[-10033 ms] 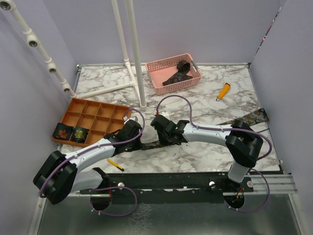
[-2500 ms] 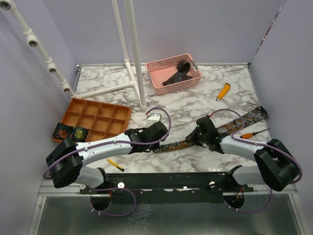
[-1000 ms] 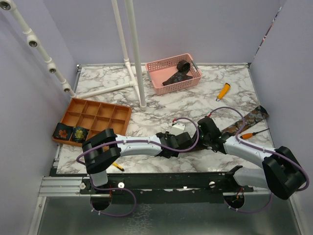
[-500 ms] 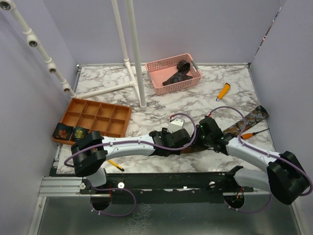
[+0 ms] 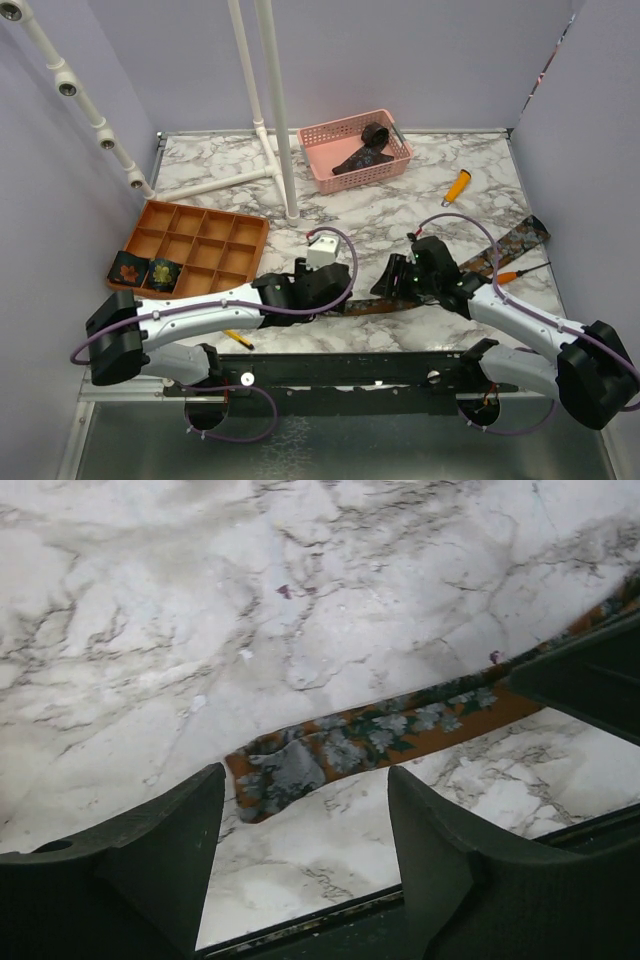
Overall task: Roll the ties
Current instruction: Roll the tie at the center of the board.
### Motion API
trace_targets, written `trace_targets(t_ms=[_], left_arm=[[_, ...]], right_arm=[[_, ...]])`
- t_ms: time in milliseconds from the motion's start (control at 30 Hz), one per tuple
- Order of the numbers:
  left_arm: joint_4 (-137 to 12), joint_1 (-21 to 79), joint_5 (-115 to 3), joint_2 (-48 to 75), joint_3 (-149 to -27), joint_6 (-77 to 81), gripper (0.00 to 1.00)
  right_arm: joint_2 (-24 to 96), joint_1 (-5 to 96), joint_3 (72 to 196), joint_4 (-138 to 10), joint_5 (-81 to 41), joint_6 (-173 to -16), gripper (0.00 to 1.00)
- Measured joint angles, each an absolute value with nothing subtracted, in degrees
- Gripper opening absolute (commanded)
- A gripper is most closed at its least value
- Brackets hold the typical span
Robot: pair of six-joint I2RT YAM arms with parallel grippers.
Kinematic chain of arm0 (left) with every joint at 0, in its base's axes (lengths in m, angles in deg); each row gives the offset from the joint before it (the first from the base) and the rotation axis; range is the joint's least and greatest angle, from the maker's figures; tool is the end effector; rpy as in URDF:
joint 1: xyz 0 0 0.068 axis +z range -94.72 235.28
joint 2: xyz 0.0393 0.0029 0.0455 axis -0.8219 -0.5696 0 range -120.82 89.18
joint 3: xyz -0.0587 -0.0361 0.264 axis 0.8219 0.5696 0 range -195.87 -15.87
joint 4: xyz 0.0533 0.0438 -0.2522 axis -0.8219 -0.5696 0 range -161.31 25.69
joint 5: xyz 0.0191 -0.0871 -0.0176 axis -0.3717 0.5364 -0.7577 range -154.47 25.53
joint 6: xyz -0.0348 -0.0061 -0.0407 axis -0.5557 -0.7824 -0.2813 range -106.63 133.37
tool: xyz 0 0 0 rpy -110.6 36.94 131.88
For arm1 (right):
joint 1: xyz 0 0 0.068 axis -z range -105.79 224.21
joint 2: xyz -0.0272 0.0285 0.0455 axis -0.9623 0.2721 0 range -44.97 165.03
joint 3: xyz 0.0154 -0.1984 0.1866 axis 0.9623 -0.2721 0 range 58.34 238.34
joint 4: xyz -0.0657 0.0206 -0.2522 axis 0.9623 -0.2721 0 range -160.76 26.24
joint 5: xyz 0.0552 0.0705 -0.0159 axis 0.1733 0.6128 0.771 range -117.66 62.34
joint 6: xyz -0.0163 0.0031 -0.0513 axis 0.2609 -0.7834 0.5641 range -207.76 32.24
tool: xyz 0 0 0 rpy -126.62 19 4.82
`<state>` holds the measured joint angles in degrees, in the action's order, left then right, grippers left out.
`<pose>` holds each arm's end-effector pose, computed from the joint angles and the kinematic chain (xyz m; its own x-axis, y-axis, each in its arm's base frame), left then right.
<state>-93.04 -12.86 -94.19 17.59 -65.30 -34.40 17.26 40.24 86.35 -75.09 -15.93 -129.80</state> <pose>0.1103 -0.2276 0.2458 -0.7048 0.0296 -0.7088 0.2496 0.9456 -0.2086 0.1698 0.1231 0.1812 -0.8851 0.1942 -0.4229 -0.0975 0.8112 0.5766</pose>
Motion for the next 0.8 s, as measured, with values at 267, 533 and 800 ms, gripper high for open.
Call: trace_targets(t_ms=[267,533,800], left_arm=[[-93.1,-6.8,-94.3,31.3,-53.4,-37.8,0.68],[-88.7,-2.8,-89.9,37.5,-46.6,-36.9,0.64],[-80.5,0.0,-80.4,33.8,-46.1,-33.2,0.61]], right_arm=[[18.6,39.9,86.7,-72.0,-11.9,-128.9,0.54],[24.6,33.6,89.8,-69.2,-10.2,-128.8,0.53],[26.9,32.6,90.3,-67.2,-9.9,-129.7,0.53]])
